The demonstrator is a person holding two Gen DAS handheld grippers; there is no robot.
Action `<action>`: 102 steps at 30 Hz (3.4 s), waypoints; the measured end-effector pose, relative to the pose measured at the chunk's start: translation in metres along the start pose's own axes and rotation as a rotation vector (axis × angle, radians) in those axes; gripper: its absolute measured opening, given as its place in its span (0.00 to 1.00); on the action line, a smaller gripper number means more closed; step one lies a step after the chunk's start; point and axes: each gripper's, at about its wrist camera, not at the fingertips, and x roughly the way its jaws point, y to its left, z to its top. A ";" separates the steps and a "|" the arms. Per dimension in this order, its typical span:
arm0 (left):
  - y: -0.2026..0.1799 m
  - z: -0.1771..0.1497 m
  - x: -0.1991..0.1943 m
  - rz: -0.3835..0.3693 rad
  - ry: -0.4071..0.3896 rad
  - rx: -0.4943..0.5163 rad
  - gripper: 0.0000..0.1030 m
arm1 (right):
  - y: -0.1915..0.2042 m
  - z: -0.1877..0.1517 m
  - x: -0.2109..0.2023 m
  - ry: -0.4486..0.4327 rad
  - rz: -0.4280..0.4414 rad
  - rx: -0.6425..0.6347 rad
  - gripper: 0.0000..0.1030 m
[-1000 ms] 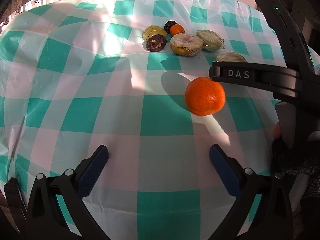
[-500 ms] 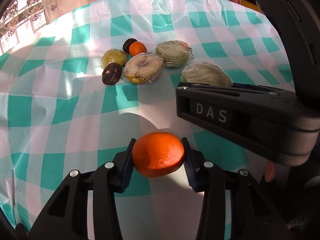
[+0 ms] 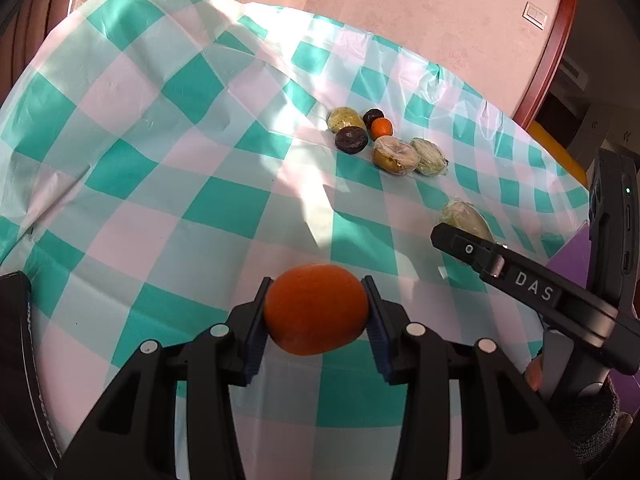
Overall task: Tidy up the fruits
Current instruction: 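Grasp the orange tangerine with the left tool while the right tool grasps the wrapped green fruit, then carry both fruits over the purple box and open both tools to drop them, then withdraw both tools from the box back toward the fruit cluster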
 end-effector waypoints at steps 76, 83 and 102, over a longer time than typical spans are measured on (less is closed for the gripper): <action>-0.372 -0.067 -0.043 -0.409 -0.010 0.728 0.92 | -0.194 -0.101 -0.271 -0.229 -0.607 -0.008 0.84; -0.351 -0.056 -0.053 -0.452 -0.034 0.631 0.92 | -0.186 -0.096 -0.292 -0.266 -0.622 0.030 0.84; -0.033 0.018 -0.005 0.024 -0.013 0.063 0.98 | 0.044 -0.060 -0.165 -0.305 -0.348 -0.336 0.84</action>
